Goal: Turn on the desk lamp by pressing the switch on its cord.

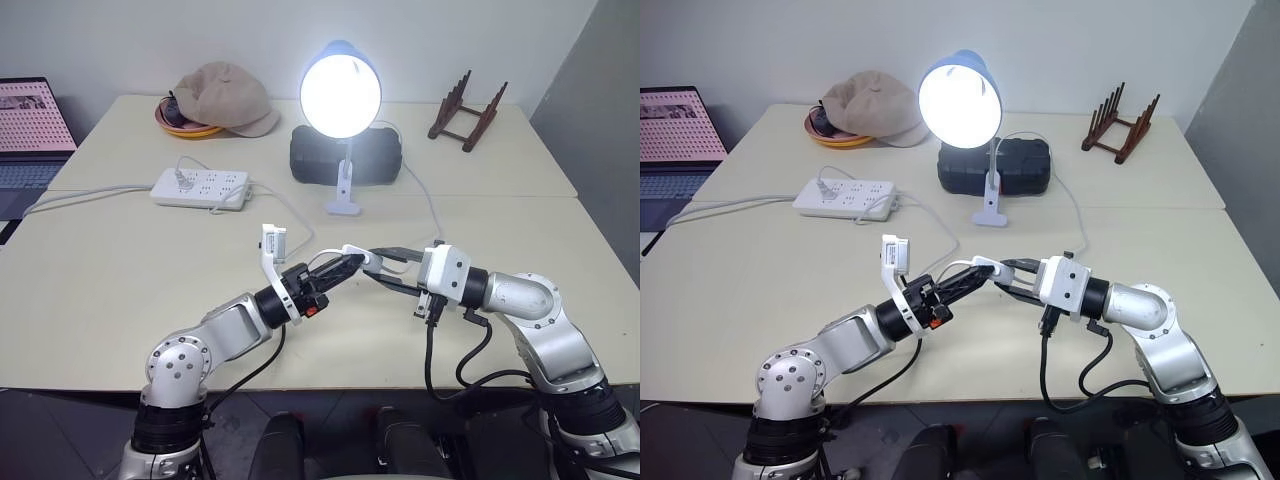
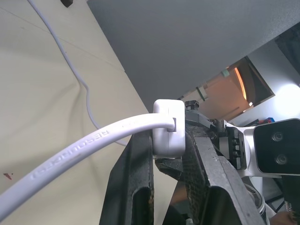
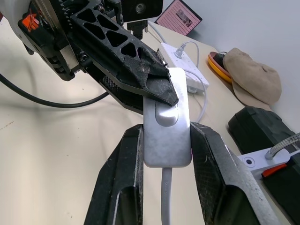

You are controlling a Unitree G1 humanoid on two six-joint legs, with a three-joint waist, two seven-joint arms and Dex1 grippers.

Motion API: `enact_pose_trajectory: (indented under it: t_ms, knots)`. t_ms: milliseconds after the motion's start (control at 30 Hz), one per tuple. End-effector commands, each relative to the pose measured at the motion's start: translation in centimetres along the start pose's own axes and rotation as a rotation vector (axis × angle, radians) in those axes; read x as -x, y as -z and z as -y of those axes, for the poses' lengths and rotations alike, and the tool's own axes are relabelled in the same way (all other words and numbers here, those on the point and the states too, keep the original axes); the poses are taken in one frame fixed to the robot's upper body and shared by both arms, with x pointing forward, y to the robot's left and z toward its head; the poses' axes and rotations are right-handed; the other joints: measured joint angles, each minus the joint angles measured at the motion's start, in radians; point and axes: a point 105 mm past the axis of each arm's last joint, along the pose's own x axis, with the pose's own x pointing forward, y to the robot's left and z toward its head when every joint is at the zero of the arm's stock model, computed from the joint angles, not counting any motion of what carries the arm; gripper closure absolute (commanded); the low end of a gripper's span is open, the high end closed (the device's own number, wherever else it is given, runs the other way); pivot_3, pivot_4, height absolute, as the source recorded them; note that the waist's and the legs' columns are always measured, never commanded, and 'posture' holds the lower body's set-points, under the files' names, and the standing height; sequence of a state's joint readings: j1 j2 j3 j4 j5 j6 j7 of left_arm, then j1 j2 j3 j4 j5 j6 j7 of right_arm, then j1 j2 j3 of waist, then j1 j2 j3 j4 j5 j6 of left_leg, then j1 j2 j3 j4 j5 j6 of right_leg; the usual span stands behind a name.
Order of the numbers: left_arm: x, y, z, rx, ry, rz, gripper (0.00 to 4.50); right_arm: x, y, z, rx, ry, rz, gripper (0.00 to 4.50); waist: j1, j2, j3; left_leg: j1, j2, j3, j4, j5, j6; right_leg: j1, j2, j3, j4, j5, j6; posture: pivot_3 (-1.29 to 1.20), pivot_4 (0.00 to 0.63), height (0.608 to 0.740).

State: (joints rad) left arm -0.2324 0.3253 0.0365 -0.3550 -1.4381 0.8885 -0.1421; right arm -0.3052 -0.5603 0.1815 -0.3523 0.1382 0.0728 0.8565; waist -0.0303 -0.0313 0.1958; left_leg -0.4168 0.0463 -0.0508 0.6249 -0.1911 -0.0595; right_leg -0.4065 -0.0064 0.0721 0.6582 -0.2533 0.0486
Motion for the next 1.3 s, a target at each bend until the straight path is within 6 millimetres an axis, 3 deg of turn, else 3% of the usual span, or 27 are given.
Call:
enact_pose_trajectory:
  t_ms: [33, 100, 133, 300, 400, 567, 667, 767, 867, 1133, 1167, 1300]
  knots:
    - [0.0, -0.3, 1.3, -0.044, 0.039, 0.008, 4.01, 0.0, -1.1, 0.1, 0.047, -0.004, 0.032, 3.46, 0.0, 0.0, 0.0, 0.0, 0.0, 0.0, 0.0, 0.0, 0.0, 0.0, 0.0, 0.0, 0.0, 0.0, 0.0, 0.0, 0.15, 0.74]
    - [0.1, -0.3, 1.3, -0.049, 0.04, 0.004, 4.01, 0.0, -1.0, 0.2, 0.048, -0.005, 0.031, 3.46, 0.0, 0.0, 0.0, 0.0, 0.0, 0.0, 0.0, 0.0, 0.0, 0.0, 0.0, 0.0, 0.0, 0.0, 0.0, 0.0, 0.15, 0.74]
    - [0.1, -0.2, 1.5, -0.042, 0.055, 0.003, 3.31, -0.1, -1.0, 0.2, 0.048, -0.005, 0.031, 3.46, 0.0, 0.0, 0.0, 0.0, 0.0, 0.0, 0.0, 0.0, 0.0, 0.0, 0.0, 0.0, 0.0, 0.0, 0.0, 0.0, 0.15, 0.74]
    - [0.6, 0.1, 1.8, -0.028, 0.065, -0.009, 2.35, -0.4, -0.8, 0.5, 0.047, -0.001, 0.033, 3.46, -0.001, 0.0, 0.0, 0.0, 0.0, 0.0, 0.0, 0.0, -0.001, 0.0, 0.0, 0.0, -0.001, 0.0, 0.0, 0.0, 0.15, 0.74]
    - [2.4, 0.3, 1.9, -0.045, 0.023, -0.026, 1.73, -0.9, -0.3, 1.1, 0.021, 0.014, 0.032, 3.46, -0.003, 0.0, 0.0, 0.0, 0.0, 0.0, -0.001, 0.0, -0.001, 0.0, 0.0, 0.0, -0.001, 0.0, 0.0, 0.0, 0.15, 0.74]
    - [5.1, -1.0, 2.2, -0.149, -0.054, -0.031, 0.79, -2.1, 2.9, 2.2, 0.011, 0.008, -0.042, 3.46, -0.005, -0.001, 0.001, 0.0, 0.001, 0.0, -0.002, 0.0, -0.001, -0.001, 0.0, 0.0, -0.001, 0.0, 0.0, 0.0, 0.15, 0.74]
    - [6.9, -3.6, 2.4, -0.381, -0.137, -0.07, 0.17, -3.5, 5.5, 3.3, -0.007, 0.0, -0.127, 3.46, -0.005, -0.002, 0.002, 0.0, 0.001, 0.0, -0.001, 0.0, -0.001, -0.002, 0.0, 0.0, -0.001, 0.0, 0.0, 0.0, 0.15, 0.74]
    - [8.2, -5.0, 2.5, -0.663, -0.205, -0.207, 0.06, -4.2, 7.3, 4.3, -0.034, -0.029, -0.197, 3.46, -0.01, -0.003, 0.006, 0.0, 0.001, 0.001, -0.001, -0.001, -0.001, -0.004, 0.0, 0.0, -0.001, 0.0, -0.001, 0.0, 0.15, 0.74]
    - [9.1, -5.4, 2.1, -0.835, -0.231, -0.332, 0.06, -4.4, 8.6, 4.7, -0.073, -0.066, -0.256, 3.46, -0.006, -0.001, 0.006, -0.001, -0.001, 0.003, -0.003, -0.001, -0.002, -0.004, -0.002, 0.0, -0.004, 0.0, -0.001, 0.0, 0.15, 0.74]
    - [9.7, -7.2, 0.4, -1.045, -0.251, -0.436, 0.06, -4.0, 10.4, 5.0, -0.202, -0.114, -0.325, 3.46, -0.003, -0.002, 0.007, -0.004, 0.001, 0.004, -0.019, -0.001, -0.002, -0.008, -0.001, -0.001, -0.011, 0.002, -0.002, 0.0, 0.15, 0.74]
    - [9.8, -7.4, 0.2, -1.051, -0.258, -0.436, 0.0, -3.9, 10.2, 5.2, -0.209, -0.108, -0.317, 2.75, -0.004, -0.002, 0.007, -0.004, 0.002, 0.003, -0.02, -0.001, -0.002, -0.008, 0.0, -0.001, -0.011, 0.002, -0.002, 0.0, 0.15, 0.74]
    - [10.0, -7.8, -0.2, -1.055, -0.251, -0.462, 0.0, -3.2, 8.7, 5.7, -0.281, -0.107, -0.249, 1.87, -0.004, -0.001, 0.007, -0.007, 0.002, 0.004, -0.02, -0.001, -0.002, -0.012, 0.0, -0.001, -0.01, 0.002, -0.002, 0.0, 0.15, 0.74]
